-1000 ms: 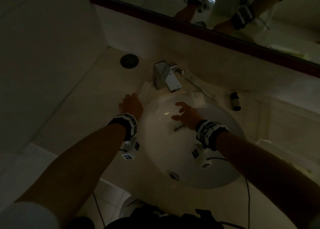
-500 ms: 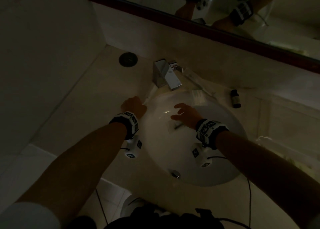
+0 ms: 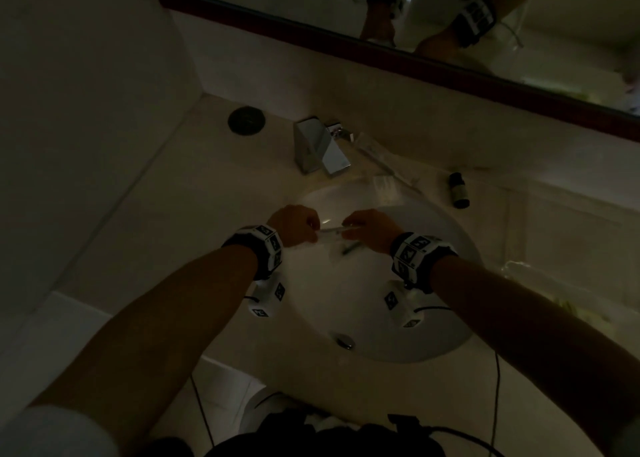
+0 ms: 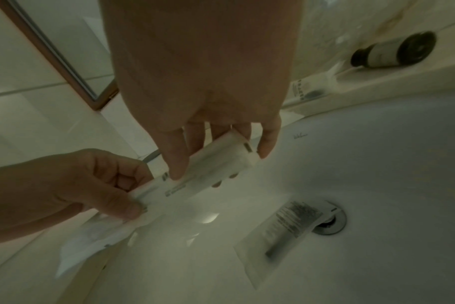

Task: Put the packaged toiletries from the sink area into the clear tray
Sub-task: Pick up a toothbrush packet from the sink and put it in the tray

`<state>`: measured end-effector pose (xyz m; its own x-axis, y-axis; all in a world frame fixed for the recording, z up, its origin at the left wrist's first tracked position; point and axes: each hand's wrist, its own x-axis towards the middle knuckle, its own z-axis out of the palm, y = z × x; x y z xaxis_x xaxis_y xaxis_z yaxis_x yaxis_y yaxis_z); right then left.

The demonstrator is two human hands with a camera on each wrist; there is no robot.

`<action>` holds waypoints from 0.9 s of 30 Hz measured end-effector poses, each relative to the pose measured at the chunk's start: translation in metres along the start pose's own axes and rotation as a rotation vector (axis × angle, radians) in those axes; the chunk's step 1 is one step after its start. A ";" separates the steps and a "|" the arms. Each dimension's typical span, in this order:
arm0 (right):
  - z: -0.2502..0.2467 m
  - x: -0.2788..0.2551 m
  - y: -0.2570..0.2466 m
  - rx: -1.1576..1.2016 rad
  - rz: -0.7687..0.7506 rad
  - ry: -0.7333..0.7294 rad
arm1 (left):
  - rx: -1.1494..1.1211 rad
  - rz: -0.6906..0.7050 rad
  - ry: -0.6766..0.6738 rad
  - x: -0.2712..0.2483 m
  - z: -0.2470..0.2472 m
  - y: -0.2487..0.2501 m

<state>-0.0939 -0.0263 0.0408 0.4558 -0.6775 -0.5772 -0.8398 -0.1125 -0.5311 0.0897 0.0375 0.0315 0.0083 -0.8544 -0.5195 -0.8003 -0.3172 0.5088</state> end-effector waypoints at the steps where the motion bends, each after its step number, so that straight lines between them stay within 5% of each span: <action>1: -0.002 -0.002 0.002 -0.016 -0.008 -0.008 | 0.011 0.011 -0.001 0.000 0.000 0.004; 27: -0.045 -0.082 0.089 0.101 0.105 0.135 | 0.142 0.156 -0.014 0.006 0.036 0.091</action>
<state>-0.2198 -0.0138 0.0689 0.3178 -0.7740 -0.5477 -0.8436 0.0330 -0.5360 -0.0045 0.0187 0.0496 -0.1298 -0.8828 -0.4515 -0.8675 -0.1193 0.4829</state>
